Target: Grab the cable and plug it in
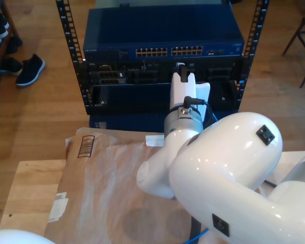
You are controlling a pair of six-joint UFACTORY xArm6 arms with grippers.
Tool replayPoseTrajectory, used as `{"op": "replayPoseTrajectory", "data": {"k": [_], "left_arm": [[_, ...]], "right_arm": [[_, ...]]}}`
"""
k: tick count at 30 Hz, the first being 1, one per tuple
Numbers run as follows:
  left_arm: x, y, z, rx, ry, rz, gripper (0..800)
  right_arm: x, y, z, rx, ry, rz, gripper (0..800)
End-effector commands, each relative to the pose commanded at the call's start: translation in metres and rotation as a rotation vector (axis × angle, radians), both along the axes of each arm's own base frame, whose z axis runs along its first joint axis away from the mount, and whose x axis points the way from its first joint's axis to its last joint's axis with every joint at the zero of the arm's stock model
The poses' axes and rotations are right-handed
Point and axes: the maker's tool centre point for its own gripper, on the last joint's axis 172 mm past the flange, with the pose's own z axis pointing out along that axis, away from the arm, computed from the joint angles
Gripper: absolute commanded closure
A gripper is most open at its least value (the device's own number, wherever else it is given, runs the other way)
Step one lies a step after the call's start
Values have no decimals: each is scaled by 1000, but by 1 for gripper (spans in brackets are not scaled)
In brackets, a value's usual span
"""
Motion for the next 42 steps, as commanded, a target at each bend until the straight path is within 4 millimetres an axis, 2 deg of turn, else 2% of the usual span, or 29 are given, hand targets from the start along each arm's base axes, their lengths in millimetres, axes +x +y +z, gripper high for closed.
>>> {"op": "replayPoseTrajectory", "data": {"k": [4,6,8,11,24,32,42], "left_arm": [[0,0,0,0,0,0,1],[0,0,0,0,0,0,2],[0,0,0,0,0,0,2],[0,0,0,0,0,0,1],[0,0,0,0,0,0,2],[0,0,0,0,0,0,2],[0,0,0,0,0,0,2]], "right_arm": [[15,-29,5,-11,-14,-29,800],[23,-30,7,1,-35,-3,800],[26,-31,-4,23,-32,6,800],[31,-45,-4,22,-50,-23,800],[46,-38,-13,4,-127,-50,800],[52,-63,-23,-16,-126,-92,800],[57,-60,-24,-41,-135,-51,800]]}}
